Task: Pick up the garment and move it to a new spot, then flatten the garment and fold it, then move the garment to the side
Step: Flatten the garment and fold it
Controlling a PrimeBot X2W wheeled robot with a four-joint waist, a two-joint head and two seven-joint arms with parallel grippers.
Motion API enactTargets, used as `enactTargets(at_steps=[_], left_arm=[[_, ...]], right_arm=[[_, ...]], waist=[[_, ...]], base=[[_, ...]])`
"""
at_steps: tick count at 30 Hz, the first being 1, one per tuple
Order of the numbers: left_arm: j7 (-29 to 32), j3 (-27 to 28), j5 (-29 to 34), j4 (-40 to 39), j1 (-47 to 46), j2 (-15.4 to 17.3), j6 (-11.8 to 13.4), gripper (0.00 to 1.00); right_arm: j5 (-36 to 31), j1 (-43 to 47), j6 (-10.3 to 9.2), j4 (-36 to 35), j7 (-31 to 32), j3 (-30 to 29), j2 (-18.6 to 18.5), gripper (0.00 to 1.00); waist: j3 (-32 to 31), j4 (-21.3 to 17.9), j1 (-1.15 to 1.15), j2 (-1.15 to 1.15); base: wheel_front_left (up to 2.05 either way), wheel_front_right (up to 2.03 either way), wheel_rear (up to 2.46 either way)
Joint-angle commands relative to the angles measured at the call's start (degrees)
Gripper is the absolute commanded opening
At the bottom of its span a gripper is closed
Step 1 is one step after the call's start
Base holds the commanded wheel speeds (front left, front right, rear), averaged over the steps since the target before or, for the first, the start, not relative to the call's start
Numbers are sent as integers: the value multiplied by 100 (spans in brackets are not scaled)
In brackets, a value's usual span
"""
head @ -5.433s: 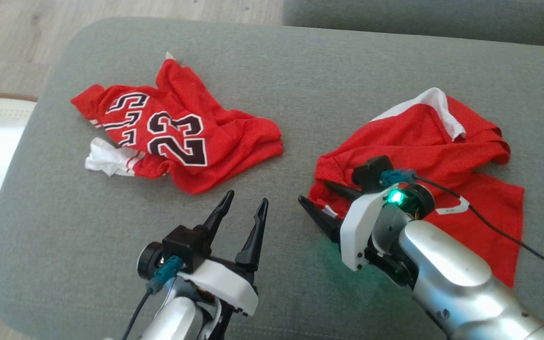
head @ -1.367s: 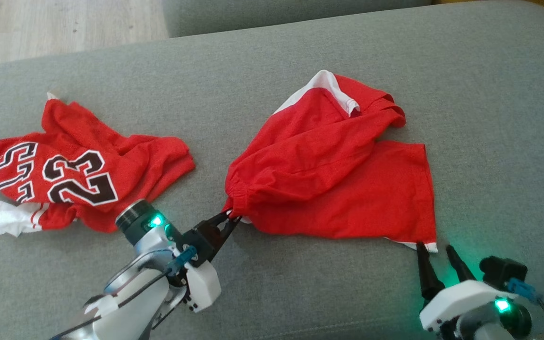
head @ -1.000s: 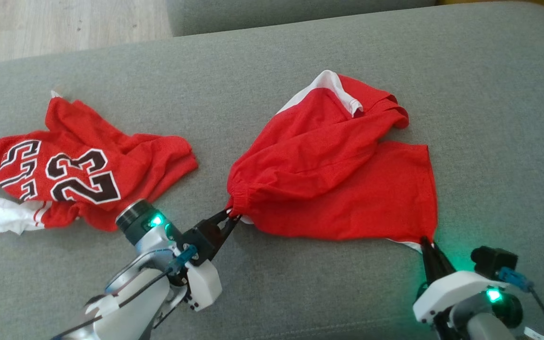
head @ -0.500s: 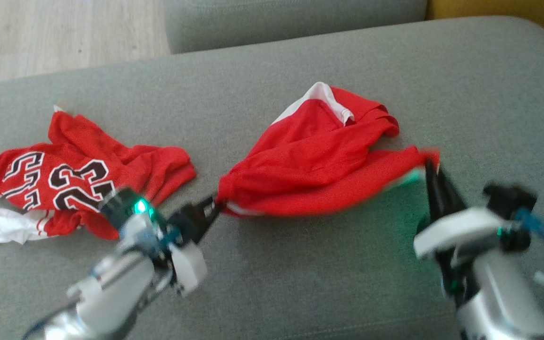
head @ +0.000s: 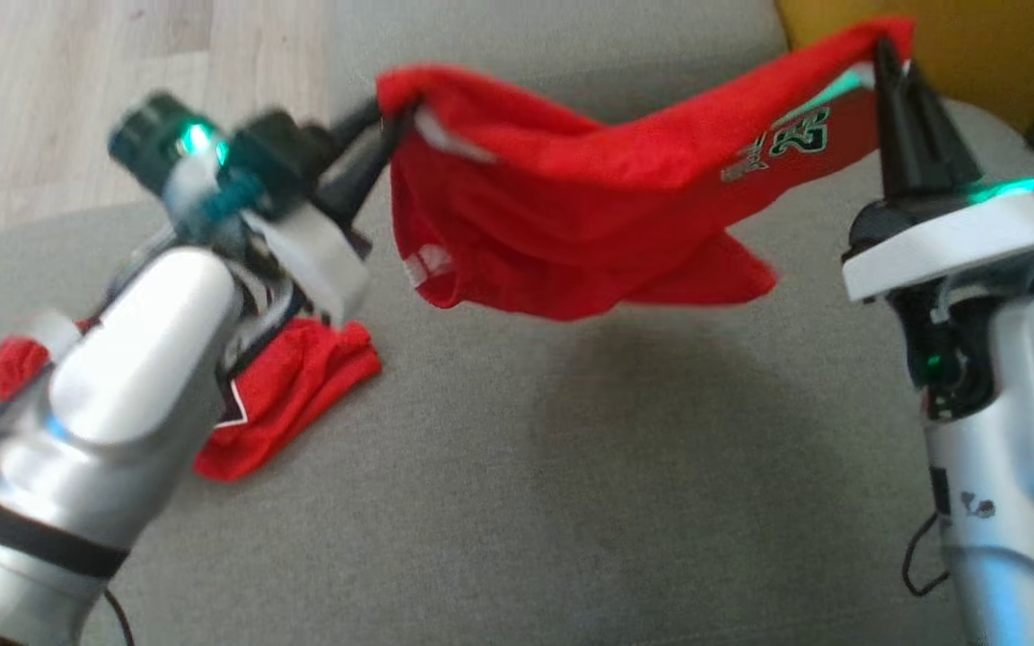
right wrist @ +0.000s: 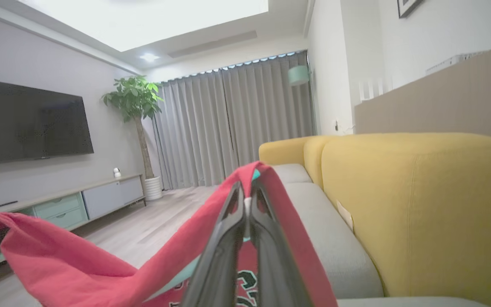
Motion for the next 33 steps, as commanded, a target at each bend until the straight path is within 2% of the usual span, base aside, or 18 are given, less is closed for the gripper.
enactTargets(at_steps=[1, 7, 14, 19, 24, 27, 33], left_arm=[[44, 325, -93, -208, -361, 230, -23, 0], [390, 410, -430, -828, 19, 476, 7, 0], [868, 651, -1031, -1919, 725, 727, 271, 0], [1221, 698, -1114, -2450, 676, 850, 381, 0], [1440, 719, -1261, -1951, 35, 709, 228, 0], [1459, 726, -1218, -1342, -745, 603, 111, 0], [801, 895, -915, 196, -2576, 207, 46, 0]], right_arm=[[22, -223, -4, -301, 75, 61, 1, 0], [-144, 344, -4, -1058, 596, -180, 194, 0], [-276, 1085, -4, -1979, 1254, -629, 355, 0], [-344, 992, -4, -2259, 1622, -797, 374, 0], [-579, 53, -4, -1669, 1666, -723, 375, 0], [-668, -969, -4, -905, 1485, -598, 375, 0], [-1098, -3329, -4, 1169, 307, -677, 366, 0]], waist=[[-82, 0, 0, 0], [-258, 13, 0, 0], [-263, 44, 0, 0], [-1, -5, 0, 0], [632, -137, 0, 0], [1163, -243, 0, 0], [1949, -316, 0, 0]], base=[[0, 0, 0], [0, 0, 0], [0, 0, 0], [0, 0, 0], [0, 0, 0], [0, 0, 0], [0, 0, 0]])
